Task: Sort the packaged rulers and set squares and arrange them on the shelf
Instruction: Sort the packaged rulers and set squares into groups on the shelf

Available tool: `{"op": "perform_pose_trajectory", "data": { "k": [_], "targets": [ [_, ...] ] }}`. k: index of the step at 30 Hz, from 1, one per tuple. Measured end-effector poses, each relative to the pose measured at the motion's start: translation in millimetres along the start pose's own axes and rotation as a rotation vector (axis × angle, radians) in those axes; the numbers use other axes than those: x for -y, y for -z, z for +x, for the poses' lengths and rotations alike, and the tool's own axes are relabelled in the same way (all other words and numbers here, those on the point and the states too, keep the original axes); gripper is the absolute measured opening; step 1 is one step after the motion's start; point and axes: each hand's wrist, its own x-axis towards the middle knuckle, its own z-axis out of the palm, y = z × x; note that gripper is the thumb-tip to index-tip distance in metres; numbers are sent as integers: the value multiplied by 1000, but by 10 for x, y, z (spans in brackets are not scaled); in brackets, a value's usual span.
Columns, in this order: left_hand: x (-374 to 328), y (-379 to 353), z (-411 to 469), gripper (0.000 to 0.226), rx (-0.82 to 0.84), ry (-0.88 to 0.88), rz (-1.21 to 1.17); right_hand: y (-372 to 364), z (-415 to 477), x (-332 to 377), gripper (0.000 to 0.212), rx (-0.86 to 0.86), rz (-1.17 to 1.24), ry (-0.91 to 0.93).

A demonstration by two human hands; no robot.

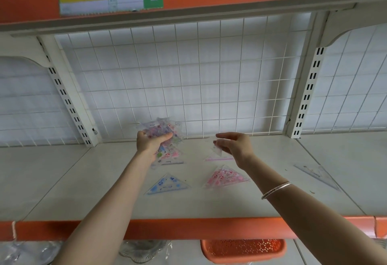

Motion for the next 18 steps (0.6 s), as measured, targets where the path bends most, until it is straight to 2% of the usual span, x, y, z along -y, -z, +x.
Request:
{"op": "perform_pose_trajectory", "data": {
  "k": [2, 5, 7, 9, 11, 15, 18],
  "targets": [
    [8, 75, 30, 79, -16, -6, 0, -92, -36, -29, 40, 19, -73, -7],
    [20, 185, 62, 79, -15, -4, -14, -271, -66, -67, 76, 86, -99, -74],
    [17, 271, 78, 78, -24, -4, -23, -396, -73, -83, 86, 123, -74, -134],
    [28, 376, 123, 82, -35, -10, -35, -517, -67, -94, 81, 164, -74, -179],
    [45, 491, 169, 84, -52, -8, -46, -637, -65, -94, 64, 181, -61, -214],
    [97, 700, 235, 95, -64, 3, -68, -875, -49, -178, 27, 72, 32, -249],
    [150, 817, 255, 95, -26, 0, -96, -1089, -4, -264, 17, -19, 28, -247]
  ]
}}
